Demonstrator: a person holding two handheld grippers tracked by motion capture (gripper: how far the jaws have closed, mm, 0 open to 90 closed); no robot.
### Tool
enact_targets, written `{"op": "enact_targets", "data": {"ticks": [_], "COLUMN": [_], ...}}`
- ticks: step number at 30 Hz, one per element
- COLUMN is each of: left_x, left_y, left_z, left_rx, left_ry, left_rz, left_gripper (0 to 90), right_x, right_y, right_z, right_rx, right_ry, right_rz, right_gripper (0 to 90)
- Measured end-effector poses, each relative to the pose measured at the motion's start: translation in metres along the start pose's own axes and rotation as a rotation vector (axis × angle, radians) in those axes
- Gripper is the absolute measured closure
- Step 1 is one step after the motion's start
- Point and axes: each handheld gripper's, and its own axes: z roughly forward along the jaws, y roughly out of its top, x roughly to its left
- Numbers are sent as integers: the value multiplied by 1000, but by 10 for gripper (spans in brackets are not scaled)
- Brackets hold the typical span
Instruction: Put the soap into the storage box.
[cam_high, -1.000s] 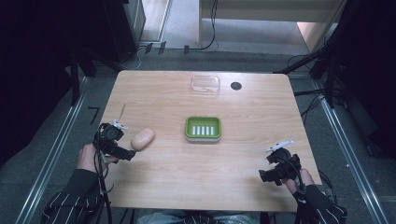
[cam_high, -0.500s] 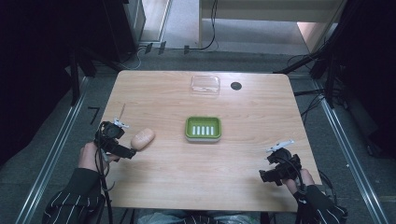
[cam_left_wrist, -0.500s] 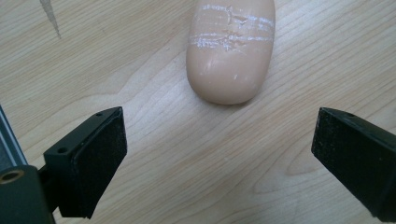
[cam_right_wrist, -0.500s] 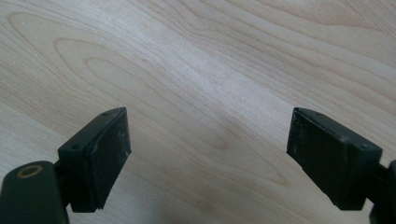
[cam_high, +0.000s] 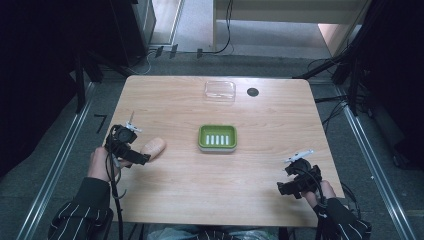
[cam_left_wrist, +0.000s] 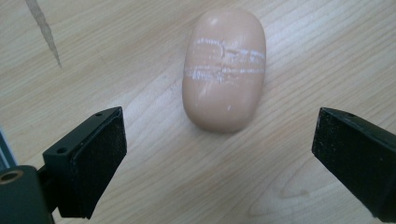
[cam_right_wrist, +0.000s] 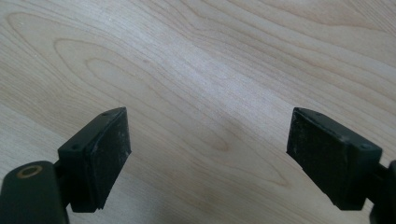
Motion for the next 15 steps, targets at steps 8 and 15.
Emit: {"op": "enact_targets", "data": {"ticks": [8, 15], "left_x": [1, 4], "left_y": [17, 29], "left_z": [5, 9], "left_rx": [-3, 3], "left_ry": [-8, -13], "left_rz": [12, 14], "left_gripper": [37, 37], "right_x": [0, 1], "right_y": [-1, 0], "right_z": [0, 0], "right_rx": [2, 6], "right_ry": [-4, -4], "right_rz": [6, 6], "right_gripper": [142, 142]}}
